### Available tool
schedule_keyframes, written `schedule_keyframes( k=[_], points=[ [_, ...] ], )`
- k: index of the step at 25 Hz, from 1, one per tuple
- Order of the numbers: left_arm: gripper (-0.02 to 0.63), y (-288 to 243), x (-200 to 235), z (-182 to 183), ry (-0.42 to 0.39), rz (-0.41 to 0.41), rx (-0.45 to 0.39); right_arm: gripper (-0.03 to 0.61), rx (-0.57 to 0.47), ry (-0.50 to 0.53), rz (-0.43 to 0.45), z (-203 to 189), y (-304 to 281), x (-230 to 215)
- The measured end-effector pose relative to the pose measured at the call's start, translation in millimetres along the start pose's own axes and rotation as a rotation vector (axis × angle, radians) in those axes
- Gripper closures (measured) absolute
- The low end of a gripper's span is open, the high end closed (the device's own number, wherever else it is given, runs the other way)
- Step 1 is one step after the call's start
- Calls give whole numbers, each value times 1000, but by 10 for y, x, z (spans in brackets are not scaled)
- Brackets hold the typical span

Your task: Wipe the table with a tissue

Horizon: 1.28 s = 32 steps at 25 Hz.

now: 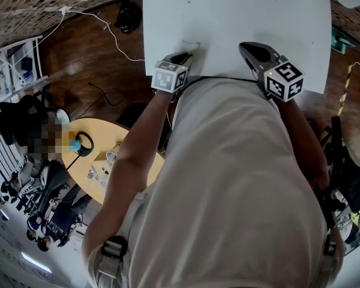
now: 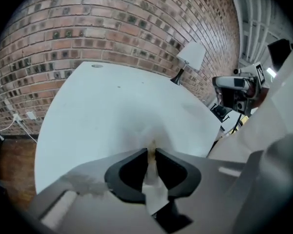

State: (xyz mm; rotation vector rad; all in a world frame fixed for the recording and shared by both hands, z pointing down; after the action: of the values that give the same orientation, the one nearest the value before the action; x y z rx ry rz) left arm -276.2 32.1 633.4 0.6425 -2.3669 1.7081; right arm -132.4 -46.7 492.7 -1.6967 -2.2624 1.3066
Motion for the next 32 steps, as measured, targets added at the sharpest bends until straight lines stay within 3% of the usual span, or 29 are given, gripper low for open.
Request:
schedule_keyframes(
  k=[2, 6, 11, 14, 18, 21, 28, 32],
  points=[
    [557, 72, -22, -101, 3, -18, 11, 569, -6, -4, 1, 7, -7, 17],
    [557, 214, 151, -332, 122, -31, -23, 571, -20, -9, 0, 21, -10, 47],
    [557, 453, 500, -249, 205, 69, -88, 570, -26, -8, -4, 56, 0, 59],
    [555, 536, 680, -233, 258, 79, -141, 569, -31, -3, -17, 64, -30, 159],
    [555, 669, 837, -285, 221, 55, -189, 569, -62, -2, -44, 15, -229, 350],
    [555, 689, 787, -66, 147, 61, -191, 569, -94, -13, -63, 22, -271, 319],
    [555, 486, 372, 273, 112, -6, -179, 569, -58, -30, -83, 70, 41, 189],
    [555, 475, 302, 394, 113, 1, -187, 569, -53, -21, -62, 82, 85, 114]
  ],
)
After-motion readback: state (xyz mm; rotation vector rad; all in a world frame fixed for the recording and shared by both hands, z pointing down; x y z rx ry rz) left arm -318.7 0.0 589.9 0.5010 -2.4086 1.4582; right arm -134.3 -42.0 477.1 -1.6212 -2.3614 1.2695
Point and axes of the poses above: the fingertips, and each gripper's own axes: y backward along the fingers, x to its left, z out of its top, the point moved 1 cm from there along y, backward along the fingers, and after that the axes turned 13 degrees about x, right-handed, at the moved point
